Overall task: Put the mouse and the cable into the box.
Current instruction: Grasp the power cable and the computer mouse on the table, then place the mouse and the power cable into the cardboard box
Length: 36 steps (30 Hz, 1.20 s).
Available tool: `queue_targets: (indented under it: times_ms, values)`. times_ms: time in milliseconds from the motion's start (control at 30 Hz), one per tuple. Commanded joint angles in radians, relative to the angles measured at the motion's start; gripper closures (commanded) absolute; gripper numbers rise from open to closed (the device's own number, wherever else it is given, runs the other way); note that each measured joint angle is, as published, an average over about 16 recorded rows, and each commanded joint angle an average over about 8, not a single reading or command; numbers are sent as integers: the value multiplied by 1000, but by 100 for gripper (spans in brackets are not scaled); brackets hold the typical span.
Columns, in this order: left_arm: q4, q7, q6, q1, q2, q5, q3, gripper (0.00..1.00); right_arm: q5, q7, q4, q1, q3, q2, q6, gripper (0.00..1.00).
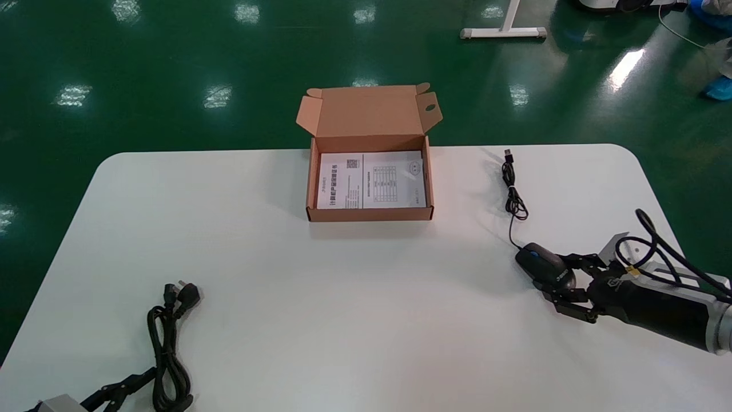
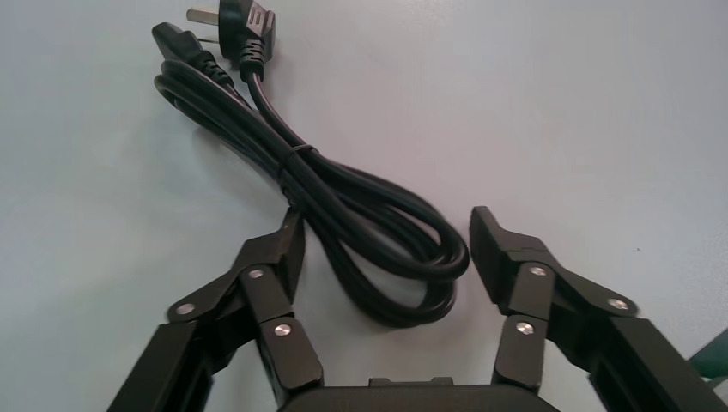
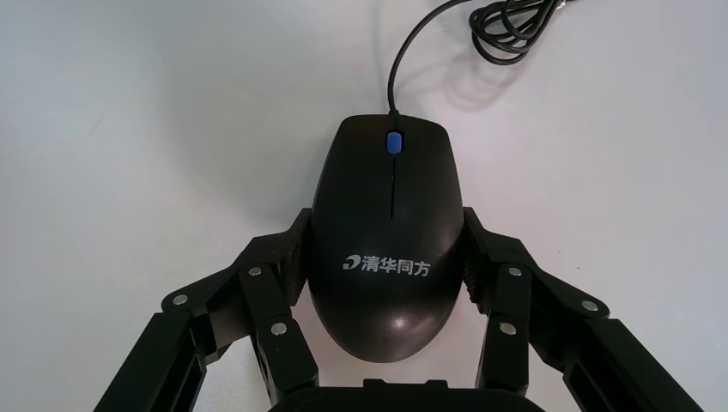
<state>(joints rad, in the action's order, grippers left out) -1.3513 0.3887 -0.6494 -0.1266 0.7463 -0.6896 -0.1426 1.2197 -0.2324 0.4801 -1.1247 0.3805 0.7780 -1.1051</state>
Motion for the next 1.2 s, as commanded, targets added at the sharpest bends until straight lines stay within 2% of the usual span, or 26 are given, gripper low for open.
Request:
queue_targets:
  times_ms: [33, 433, 700, 967, 1200]
  values:
    - [0, 0, 0, 0, 0, 0, 0, 100, -1, 0, 0, 0, 0, 0, 0, 100]
    - [20, 6, -14, 14, 7, 7, -2, 100, -4, -3, 4, -4, -4, 1, 5, 100]
    - [10, 51, -18, 61, 37, 33, -46, 100, -39, -13, 32, -33, -37, 13, 52, 100]
    - [2, 104, -35, 171, 41, 47, -77, 100, -69, -10, 78, -106, -70, 33, 101, 100]
    - [2, 130, -27, 320, 62, 33, -46, 100, -78, 2, 128, -215, -79, 64, 109, 100]
